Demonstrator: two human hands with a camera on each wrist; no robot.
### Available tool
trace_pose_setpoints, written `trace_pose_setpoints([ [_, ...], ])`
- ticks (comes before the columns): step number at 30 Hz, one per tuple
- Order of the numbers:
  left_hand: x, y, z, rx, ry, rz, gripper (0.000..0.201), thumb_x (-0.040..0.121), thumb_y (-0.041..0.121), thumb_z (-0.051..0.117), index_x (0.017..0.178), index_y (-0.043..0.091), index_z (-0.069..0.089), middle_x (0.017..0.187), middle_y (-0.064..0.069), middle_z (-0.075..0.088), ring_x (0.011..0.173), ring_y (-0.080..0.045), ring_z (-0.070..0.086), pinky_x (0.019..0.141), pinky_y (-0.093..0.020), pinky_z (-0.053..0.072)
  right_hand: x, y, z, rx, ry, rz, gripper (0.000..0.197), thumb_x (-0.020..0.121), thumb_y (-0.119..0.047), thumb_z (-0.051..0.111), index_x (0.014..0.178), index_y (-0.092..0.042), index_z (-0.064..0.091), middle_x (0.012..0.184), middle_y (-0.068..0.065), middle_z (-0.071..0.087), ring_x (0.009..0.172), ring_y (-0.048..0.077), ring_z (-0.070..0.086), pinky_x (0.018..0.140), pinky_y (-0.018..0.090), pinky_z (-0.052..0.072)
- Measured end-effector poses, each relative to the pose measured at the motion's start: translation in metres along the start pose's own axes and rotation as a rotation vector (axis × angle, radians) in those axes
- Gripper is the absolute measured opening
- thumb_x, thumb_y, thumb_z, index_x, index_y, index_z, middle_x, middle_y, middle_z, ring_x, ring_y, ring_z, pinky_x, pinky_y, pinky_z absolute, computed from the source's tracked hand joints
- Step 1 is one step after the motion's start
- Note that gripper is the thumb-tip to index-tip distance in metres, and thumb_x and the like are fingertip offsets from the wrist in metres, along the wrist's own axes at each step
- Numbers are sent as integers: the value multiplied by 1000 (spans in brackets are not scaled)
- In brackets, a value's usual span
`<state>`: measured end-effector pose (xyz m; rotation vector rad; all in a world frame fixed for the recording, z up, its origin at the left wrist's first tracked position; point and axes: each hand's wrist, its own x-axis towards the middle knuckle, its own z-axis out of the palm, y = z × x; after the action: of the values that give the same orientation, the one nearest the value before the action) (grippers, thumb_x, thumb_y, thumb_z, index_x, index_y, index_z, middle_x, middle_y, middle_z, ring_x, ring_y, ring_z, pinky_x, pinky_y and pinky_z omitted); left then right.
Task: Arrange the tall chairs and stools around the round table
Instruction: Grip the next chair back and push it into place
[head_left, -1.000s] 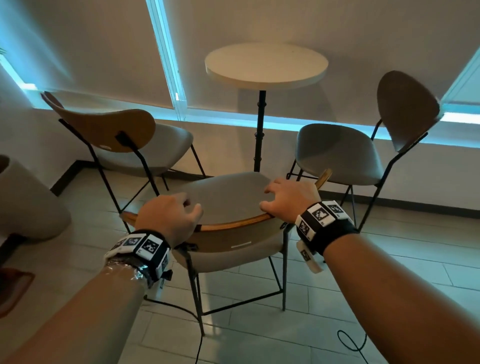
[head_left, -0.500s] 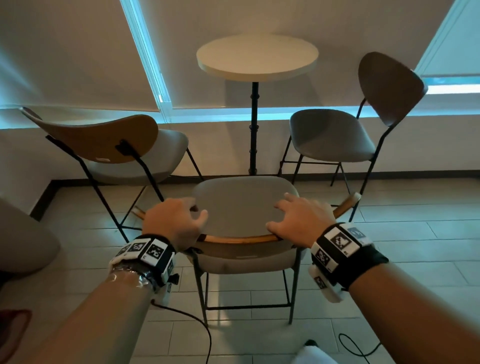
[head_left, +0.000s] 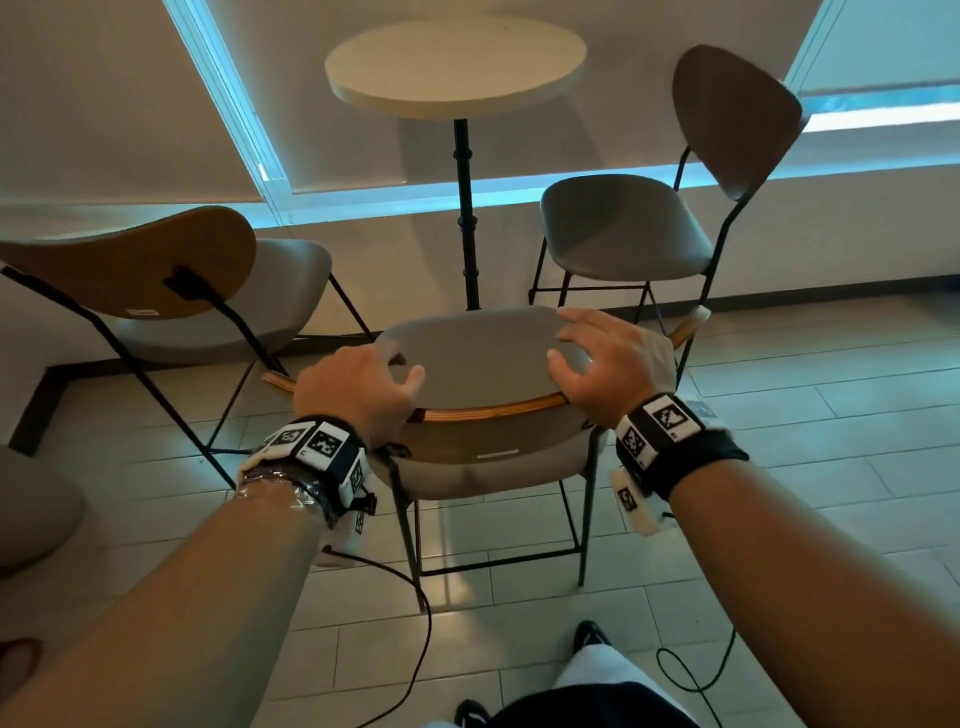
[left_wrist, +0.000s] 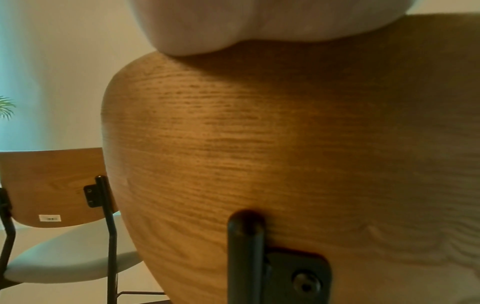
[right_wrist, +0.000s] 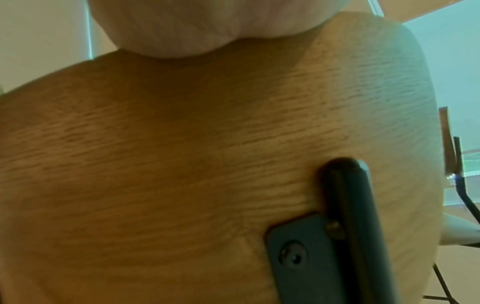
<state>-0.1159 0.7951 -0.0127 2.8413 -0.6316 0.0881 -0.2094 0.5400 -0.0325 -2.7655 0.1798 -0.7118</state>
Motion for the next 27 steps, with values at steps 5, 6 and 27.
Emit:
trace_pose_setpoints([
  [5, 9, 4, 2, -5, -7, -12, 36, 87, 55, 41, 102, 30, 62, 78, 5, 63, 71, -17, 60, 67, -35, 48, 9, 9, 3, -36, -54, 14, 40, 86, -51, 51, 104, -22, 72, 128, -9, 64, 85, 13, 66, 66, 28, 47],
  [6, 11, 4, 3, -7, -10, -12, 35, 87, 55, 42, 103, 30, 62, 78, 5, 63, 71, -17, 59, 68, -35, 48, 11, 10, 4, -42, -60, 12, 40, 86, -51, 51, 105, -22, 72, 129, -9, 64, 85, 14, 66, 67, 28, 47],
  [27, 24, 4, 6, 44, -18, -31, 40, 91, 53, 41, 105, 26, 66, 89, 1, 60, 78, -14, 56, 59, -28, 34, 24, 20, 11, -3, -45, -50, 45, 93, -51, 45, 118, -20, 66, 123, -3, 67, 102, 16, 65, 79, 32, 49],
])
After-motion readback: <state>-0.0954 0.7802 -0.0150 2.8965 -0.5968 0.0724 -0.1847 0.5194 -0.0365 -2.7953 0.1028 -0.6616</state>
